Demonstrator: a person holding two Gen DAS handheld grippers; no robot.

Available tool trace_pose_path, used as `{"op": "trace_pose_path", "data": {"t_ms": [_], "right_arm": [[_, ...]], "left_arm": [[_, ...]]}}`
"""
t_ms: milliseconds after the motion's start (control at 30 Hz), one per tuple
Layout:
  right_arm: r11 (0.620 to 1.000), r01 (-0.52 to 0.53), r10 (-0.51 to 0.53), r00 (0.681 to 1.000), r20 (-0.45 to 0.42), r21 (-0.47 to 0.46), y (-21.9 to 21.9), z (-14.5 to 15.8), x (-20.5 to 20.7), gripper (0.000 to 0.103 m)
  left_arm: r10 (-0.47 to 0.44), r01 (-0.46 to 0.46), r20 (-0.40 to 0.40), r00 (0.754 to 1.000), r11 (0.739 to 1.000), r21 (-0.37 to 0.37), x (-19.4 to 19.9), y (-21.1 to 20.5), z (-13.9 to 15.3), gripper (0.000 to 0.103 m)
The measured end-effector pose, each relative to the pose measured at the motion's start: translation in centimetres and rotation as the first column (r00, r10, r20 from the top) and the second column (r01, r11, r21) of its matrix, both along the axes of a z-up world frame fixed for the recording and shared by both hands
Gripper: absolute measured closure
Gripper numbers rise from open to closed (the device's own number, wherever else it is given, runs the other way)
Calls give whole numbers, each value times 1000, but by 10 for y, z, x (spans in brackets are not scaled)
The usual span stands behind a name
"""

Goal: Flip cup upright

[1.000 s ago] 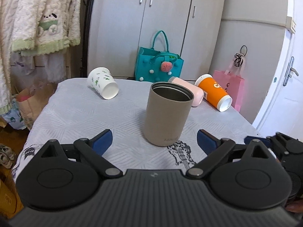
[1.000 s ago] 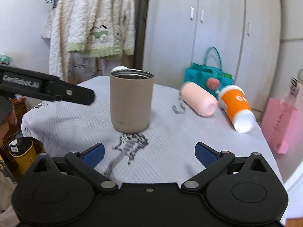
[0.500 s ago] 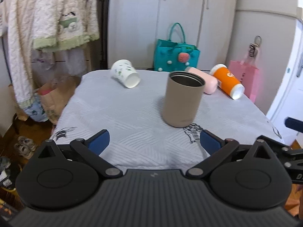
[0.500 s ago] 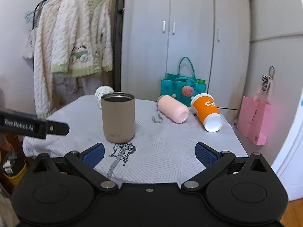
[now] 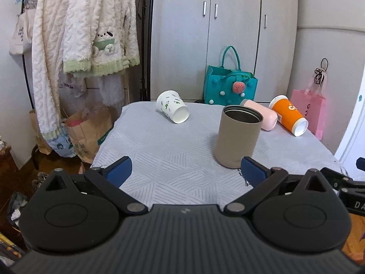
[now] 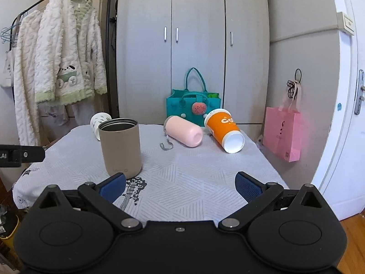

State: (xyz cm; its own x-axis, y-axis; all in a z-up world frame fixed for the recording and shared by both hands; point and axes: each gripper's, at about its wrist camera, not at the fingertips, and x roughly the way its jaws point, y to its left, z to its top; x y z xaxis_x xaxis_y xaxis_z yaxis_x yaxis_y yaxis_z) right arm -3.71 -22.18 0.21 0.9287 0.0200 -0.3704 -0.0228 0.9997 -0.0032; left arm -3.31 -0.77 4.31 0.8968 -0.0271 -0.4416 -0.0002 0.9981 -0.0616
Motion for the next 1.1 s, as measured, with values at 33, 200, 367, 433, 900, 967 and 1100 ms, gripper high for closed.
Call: {"op": "trace_pose_path", "data": {"t_ms": [33, 200, 367, 433, 900, 967, 1100], "right_arm": [[1000, 4, -4, 1000, -2, -1, 1, -1, 1, 0], [1000, 15, -15, 1000, -9, -16, 5, -5, 9, 0], [998, 57, -57, 998, -7, -17, 1, -7, 12, 0], [997, 69, -69, 998, -6, -22, -1, -6, 12, 0], [995, 89, -89, 996, -2, -39, 3, -5, 10, 0], [996, 86, -86, 996, -4, -39, 5, -5, 10, 0], [995, 86, -86, 996, -11, -48, 7, -6, 10, 0]], "left_arm": [[1, -1, -2, 1000, 1000, 4, 0, 0, 0, 0], [-5, 5, -16, 1000, 1000, -2, 1, -1, -3, 0], [-1, 1, -39, 999, 1000, 7, 7, -2, -8, 0], [4, -3, -43, 999, 1000, 9, 9, -3, -10, 0], [35, -33, -39, 999, 999, 42, 10, 1, -13, 0], [40, -38, -38, 998, 998, 43, 9, 2, -13, 0], [41, -38, -41, 998, 997, 74, 10, 1, -14, 0]]}}
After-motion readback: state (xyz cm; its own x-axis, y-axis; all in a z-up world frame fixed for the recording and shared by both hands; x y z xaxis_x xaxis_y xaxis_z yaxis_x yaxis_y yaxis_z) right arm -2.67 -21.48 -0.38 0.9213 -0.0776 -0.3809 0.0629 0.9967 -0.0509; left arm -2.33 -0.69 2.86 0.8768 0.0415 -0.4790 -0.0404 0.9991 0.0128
